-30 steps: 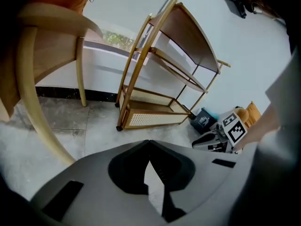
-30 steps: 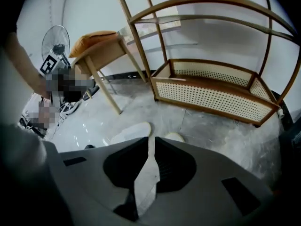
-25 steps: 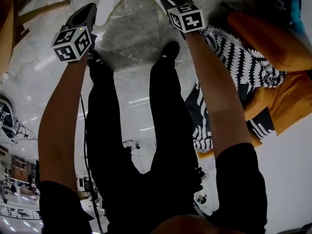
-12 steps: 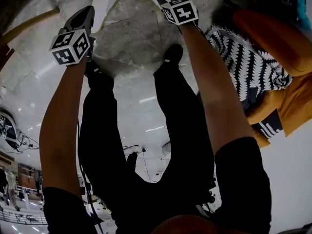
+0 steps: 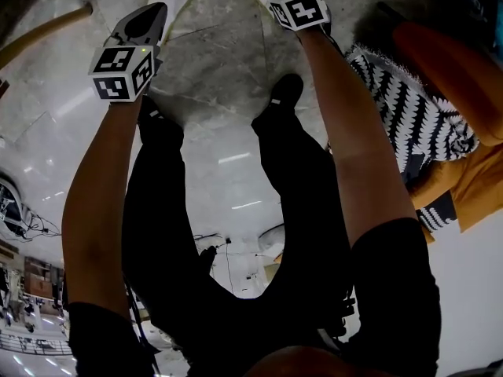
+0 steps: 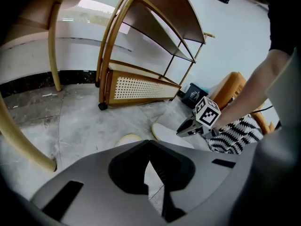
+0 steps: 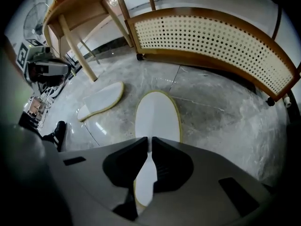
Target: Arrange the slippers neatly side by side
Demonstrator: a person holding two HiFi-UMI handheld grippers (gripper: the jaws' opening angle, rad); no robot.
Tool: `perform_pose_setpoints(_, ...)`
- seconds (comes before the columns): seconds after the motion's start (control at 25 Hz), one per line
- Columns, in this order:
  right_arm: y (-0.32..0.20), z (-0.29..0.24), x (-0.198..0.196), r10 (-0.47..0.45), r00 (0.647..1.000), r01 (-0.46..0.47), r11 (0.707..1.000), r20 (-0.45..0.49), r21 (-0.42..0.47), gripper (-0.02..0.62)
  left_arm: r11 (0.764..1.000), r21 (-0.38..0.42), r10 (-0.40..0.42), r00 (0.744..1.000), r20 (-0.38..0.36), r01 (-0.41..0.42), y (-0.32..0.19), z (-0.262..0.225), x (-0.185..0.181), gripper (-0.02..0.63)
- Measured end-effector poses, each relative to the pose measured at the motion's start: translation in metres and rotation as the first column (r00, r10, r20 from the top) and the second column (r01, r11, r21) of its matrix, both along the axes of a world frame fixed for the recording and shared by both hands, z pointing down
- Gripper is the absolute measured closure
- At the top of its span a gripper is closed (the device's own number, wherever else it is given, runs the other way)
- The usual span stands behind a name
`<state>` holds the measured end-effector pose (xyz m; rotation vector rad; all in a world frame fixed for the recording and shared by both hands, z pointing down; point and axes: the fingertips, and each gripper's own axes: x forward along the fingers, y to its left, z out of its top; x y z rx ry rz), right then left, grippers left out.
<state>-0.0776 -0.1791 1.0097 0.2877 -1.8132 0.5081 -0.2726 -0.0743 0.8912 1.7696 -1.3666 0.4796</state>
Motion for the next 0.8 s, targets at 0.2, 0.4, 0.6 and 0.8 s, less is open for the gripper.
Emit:
perform_pose_setpoints(0.2,-0.003,-0.009,-0.003,0.034,0.999,-0.033,0.999,0.031,-0.008,0.552,0.999,-0.020,0.035,0.999,0.010,-0.035,0.007,-0.002,0.005,0.591)
perform_pose_setpoints(0.4,-0.008,-0.033,-0.001,0.160,0.984,-0.157,0.986,0.072,-0.047,0.554,0.997,-0.046,0.068,0.998,0.018,-0.067,0.017,-0.013,0.011,0.591)
perform_pose_setpoints(0.6,-0.013,-0.050,0.021,0.339,0.940,-0.338,0.941,0.039,-0.026,0.554,0.996,-0.068,0.054,0.998,0.012,-0.053,0.030,-0.024,0.012,0.591)
perform_pose_setpoints(0.8,0.000,-0.054,0.038,0.476,0.879,-0.474,0.879,0.024,-0.058,0.554,0.996,-0.087,0.034,0.999,-0.002,-0.034,0.040,-0.029,0.017,0.591)
